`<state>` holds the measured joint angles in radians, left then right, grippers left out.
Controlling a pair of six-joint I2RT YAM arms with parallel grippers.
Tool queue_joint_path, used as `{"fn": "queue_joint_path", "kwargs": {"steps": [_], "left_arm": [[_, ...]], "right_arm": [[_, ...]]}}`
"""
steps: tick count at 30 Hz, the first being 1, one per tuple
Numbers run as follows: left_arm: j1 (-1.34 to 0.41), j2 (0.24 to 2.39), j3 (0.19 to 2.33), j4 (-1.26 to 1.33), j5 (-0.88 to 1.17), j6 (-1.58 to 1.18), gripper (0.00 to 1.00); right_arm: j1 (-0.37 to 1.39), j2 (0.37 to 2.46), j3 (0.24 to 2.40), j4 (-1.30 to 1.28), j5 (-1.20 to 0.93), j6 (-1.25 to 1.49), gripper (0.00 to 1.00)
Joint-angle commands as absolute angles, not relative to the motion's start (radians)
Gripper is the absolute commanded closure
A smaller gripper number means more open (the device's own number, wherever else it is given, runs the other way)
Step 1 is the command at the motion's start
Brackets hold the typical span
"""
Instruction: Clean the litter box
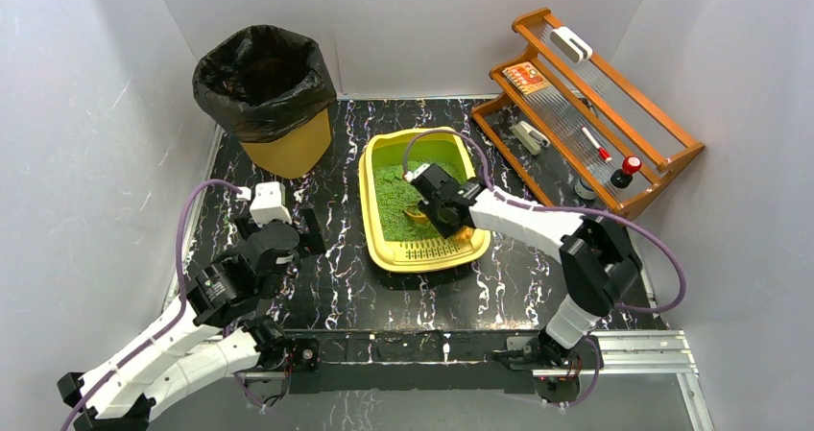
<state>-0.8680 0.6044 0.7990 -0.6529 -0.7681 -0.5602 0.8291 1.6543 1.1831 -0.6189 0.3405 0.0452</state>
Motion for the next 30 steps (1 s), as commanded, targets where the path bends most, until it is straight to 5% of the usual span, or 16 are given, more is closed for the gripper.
{"fn": "queue_joint_path", "kwargs": {"steps": [1, 30], "left_arm": [[-0.873, 0.611, 0.818, -0.653, -0.802, -0.553, 0.02], [-0.873, 0.652, 0.819, -0.661, -0.816, -0.563, 0.02]], "right_arm": [[0.822, 1.509, 1.104, -0.431, 0.355, 0.002, 1.00], [0.823, 0.982, 0.630, 0.071, 0.313, -0.212, 1.00]]}}
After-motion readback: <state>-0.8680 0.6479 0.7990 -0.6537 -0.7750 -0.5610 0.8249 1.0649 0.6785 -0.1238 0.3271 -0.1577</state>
